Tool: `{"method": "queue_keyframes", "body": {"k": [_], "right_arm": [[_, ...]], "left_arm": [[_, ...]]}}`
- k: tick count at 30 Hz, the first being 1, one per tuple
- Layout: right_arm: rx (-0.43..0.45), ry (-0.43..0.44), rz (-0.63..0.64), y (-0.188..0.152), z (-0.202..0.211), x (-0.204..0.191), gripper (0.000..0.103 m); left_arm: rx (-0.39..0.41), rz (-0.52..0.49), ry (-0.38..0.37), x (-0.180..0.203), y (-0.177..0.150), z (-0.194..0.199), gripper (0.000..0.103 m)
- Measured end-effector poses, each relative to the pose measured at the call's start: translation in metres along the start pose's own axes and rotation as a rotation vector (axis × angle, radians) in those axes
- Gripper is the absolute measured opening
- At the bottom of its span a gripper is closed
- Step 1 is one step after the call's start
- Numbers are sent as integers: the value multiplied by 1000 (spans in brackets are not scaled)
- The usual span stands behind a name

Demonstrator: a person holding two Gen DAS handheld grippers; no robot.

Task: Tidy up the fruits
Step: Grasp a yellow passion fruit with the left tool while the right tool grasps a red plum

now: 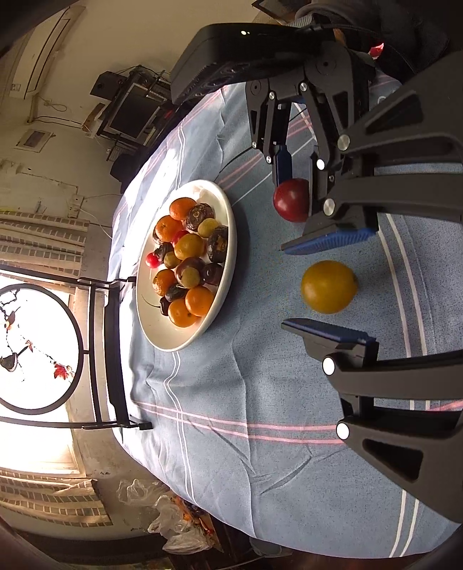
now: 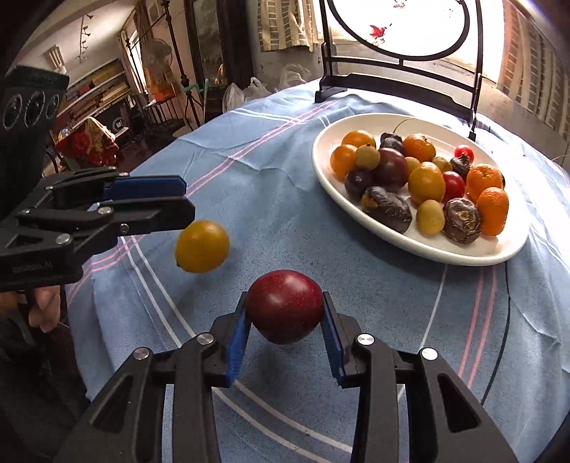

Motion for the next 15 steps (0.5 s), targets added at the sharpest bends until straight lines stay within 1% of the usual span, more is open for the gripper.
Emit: {"method": "queue_keyframes", "body": {"k": [4,7,10,11,12,13,14,15], "right_arm": [[29,-18,-26,1,15,15,38],[37,-4,-58,-2,15,26,38],[44,16,-91,-6,14,33,38],[50,24,-100,-7,14,34,38],[55,31,-107,-9,15,34,38],[59,37,-113,-10,15,35,38],[61,41,-119,-12,16,36,38],[64,44,-126,-13,16,37,38]], "left_arm": [[-19,-6,1,0,0,-8,36],[-45,-20,-4,2,-8,-17,36],[-74,-64,-38,18,-18,-25,36],[-78,-92,-22,25,-21,-28,40],[-68,-121,15,30,-23,-30,45],[-71,-135,33,33,-25,-33,54],[-73,-131,47,32,-25,-36,60],[-81,-116,59,28,-26,-40,61]]}}
Point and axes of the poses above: each gripper's, at about its wrist camera, not at the fingertips, and z roughly against the way its jaws point, x to its right, y to its top, the point moved 6 cm from there along -z, roughly the way its jaws point, and after that the axes turned 9 degrees about -x, right-handed, at the moved point
